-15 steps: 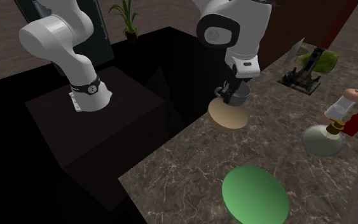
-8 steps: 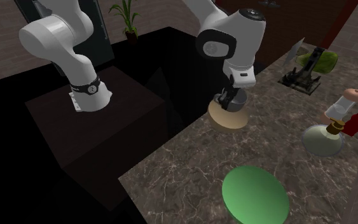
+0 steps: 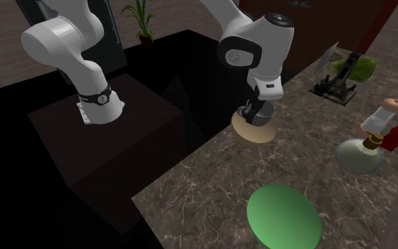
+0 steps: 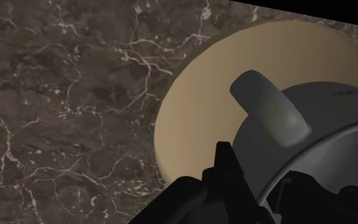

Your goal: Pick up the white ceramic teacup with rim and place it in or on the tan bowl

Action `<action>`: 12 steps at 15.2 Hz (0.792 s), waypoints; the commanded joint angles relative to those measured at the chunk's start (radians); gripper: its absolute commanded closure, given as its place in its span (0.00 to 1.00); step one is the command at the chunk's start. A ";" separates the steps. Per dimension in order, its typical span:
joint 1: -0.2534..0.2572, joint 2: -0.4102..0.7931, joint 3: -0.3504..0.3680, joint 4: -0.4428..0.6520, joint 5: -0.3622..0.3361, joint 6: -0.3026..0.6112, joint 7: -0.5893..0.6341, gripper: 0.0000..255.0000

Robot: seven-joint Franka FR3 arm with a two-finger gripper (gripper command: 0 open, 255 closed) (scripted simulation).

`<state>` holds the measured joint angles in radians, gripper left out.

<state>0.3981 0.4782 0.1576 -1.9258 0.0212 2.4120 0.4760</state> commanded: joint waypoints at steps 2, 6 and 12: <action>0.000 0.000 0.000 0.000 0.000 0.000 0.000 0.00; 0.000 0.000 0.000 0.000 0.000 0.000 0.000 0.00; -0.012 -0.085 0.005 0.014 0.012 -0.098 -0.008 0.00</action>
<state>0.3873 0.3987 0.1628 -1.9110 0.0319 2.3193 0.4694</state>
